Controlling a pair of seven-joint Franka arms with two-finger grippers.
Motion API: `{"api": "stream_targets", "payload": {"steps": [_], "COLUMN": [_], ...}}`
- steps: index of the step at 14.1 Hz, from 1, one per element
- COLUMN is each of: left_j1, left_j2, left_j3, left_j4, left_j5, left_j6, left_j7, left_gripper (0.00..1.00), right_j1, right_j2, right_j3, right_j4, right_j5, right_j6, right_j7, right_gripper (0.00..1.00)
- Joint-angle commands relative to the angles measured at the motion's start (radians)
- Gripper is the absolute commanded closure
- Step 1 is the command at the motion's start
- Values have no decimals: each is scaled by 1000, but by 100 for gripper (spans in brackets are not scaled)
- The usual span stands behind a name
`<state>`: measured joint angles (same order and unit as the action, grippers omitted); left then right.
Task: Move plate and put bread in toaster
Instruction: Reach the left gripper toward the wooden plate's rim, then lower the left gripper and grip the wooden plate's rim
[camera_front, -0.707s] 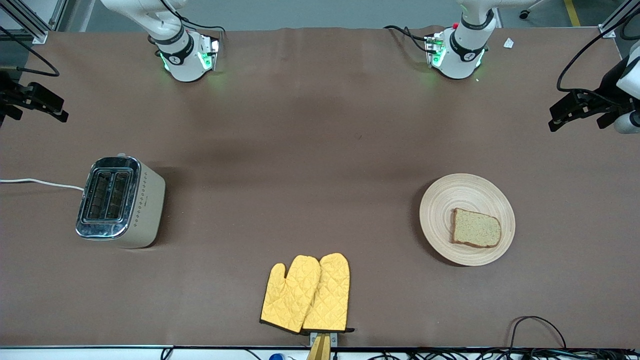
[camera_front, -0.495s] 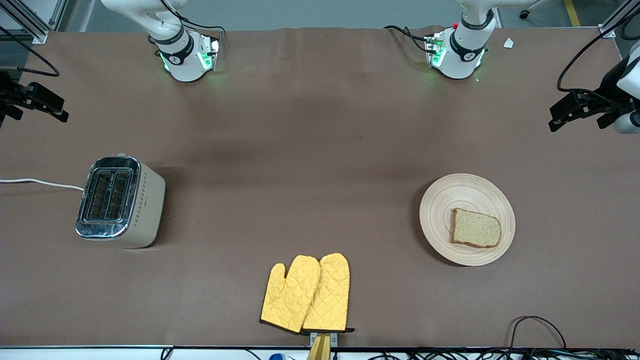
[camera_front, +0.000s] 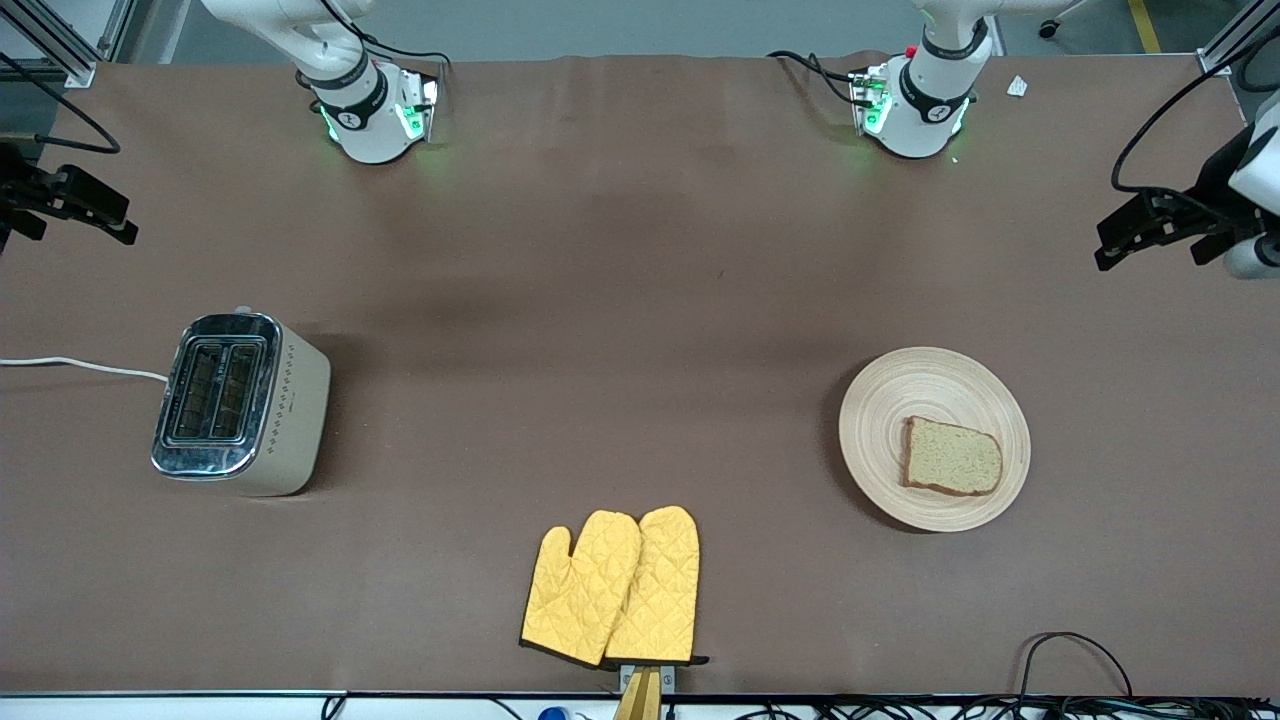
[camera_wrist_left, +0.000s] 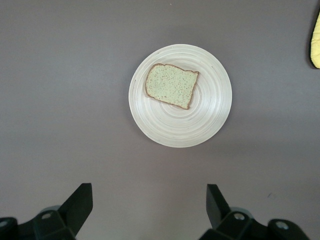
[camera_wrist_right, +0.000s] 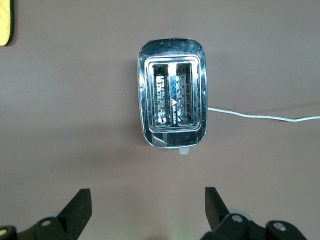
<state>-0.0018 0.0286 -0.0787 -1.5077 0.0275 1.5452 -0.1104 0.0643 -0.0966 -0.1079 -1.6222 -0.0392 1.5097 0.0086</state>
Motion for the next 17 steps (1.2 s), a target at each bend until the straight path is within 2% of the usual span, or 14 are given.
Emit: {"api": "stream_targets", "payload": {"steps": [1, 3, 7, 11, 15, 17], "left_j1": [20, 40, 60, 89, 212, 267], "left_j2": [95, 149, 263, 365, 479, 520], "left_j3": [10, 10, 10, 10, 8, 8], "left_j4": [54, 54, 52, 54, 49, 47], "left_j5": [-38, -122, -133, -139, -259, -375], "left_j6": [15, 47, 168, 254, 296, 294], "left_j7": [17, 23, 35, 153, 285, 305], "left_gripper": [0, 0, 0, 0, 0, 0], "right_j1": [-3, -3, -3, -4, -4, -4], "right_j2": [-5, -5, -5, -5, -5, -5], "right_j3": [4, 2, 2, 2, 2, 2], "right_j4": [-8, -8, -8, -7, -7, -8], "right_j5": [10, 13, 13, 13, 13, 13], "right_j6": [1, 1, 0, 0, -2, -2], "right_j7": [-7, -7, -7, -9, -9, -9], "right_gripper": [0, 0, 0, 0, 0, 0]}}
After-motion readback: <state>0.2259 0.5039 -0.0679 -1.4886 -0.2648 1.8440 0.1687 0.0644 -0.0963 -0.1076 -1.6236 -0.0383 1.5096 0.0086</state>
